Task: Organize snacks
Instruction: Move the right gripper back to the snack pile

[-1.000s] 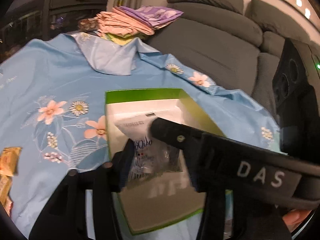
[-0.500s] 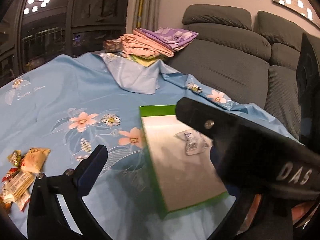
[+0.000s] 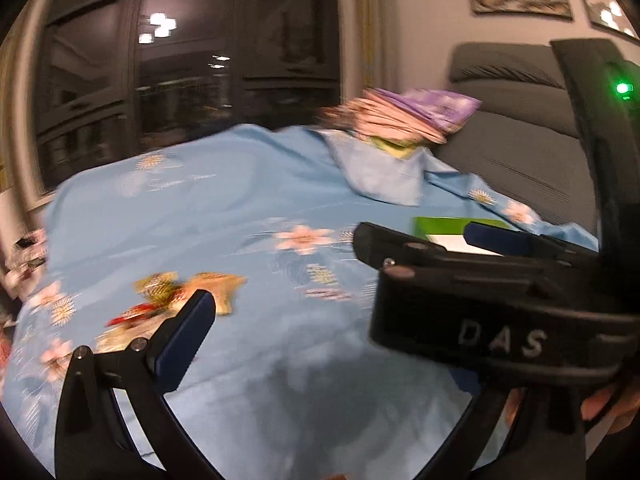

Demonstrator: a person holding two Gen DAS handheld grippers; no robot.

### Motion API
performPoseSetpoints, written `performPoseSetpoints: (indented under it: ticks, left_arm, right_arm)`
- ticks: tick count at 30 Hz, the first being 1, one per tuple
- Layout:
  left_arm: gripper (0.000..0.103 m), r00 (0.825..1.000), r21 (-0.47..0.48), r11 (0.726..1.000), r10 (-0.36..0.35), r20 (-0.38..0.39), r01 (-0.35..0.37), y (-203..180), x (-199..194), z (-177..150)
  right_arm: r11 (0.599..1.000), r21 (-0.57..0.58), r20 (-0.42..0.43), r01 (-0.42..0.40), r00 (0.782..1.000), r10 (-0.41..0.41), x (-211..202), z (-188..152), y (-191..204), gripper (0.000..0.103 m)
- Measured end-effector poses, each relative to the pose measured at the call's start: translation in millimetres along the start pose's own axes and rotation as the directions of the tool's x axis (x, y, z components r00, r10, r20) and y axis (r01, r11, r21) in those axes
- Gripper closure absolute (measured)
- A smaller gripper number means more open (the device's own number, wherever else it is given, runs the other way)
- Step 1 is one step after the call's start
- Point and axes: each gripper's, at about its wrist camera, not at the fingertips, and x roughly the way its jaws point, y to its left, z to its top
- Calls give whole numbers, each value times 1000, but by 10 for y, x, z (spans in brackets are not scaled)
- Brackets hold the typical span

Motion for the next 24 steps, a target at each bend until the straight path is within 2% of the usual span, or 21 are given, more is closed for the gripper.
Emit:
performPoseSetpoints:
  ticks: [3, 8, 11, 14, 19, 23, 24]
  left_arm:
    - [0, 997, -76, 994, 80, -2, -80, 429, -152, -103]
    - [0, 983, -218, 962, 141, -116, -164, 1104, -228, -333]
    - [0, 959, -188, 942, 265, -98, -279, 1335, -334, -505]
    - [0, 941, -144, 931, 323, -103, -335, 1470, -400, -670]
    - [0, 924, -98, 926, 347, -161, -365, 1661, -397, -841]
    - [0, 933, -151, 931, 301, -197, -332, 1761, -441, -914]
    - [0, 934, -170, 929, 294, -205, -329, 1780, -444, -935]
  right_arm:
    - [998, -44, -32, -40, 999, 38, 146, -84, 382, 0]
    - [991, -70, -113, -111, 988, 103, 375, -279, 833, 0]
    - [990, -59, -180, -126, 977, 113, 553, -383, 963, 0]
    - [991, -28, -233, -132, 965, 122, 707, -420, 1014, 0]
    - [993, -19, -364, -115, 926, 100, 1185, -420, 1188, 0]
    - [993, 12, -379, -116, 918, 112, 1538, -266, 1345, 0]
    - [996, 26, -380, -86, 921, 90, 1647, -189, 1360, 0]
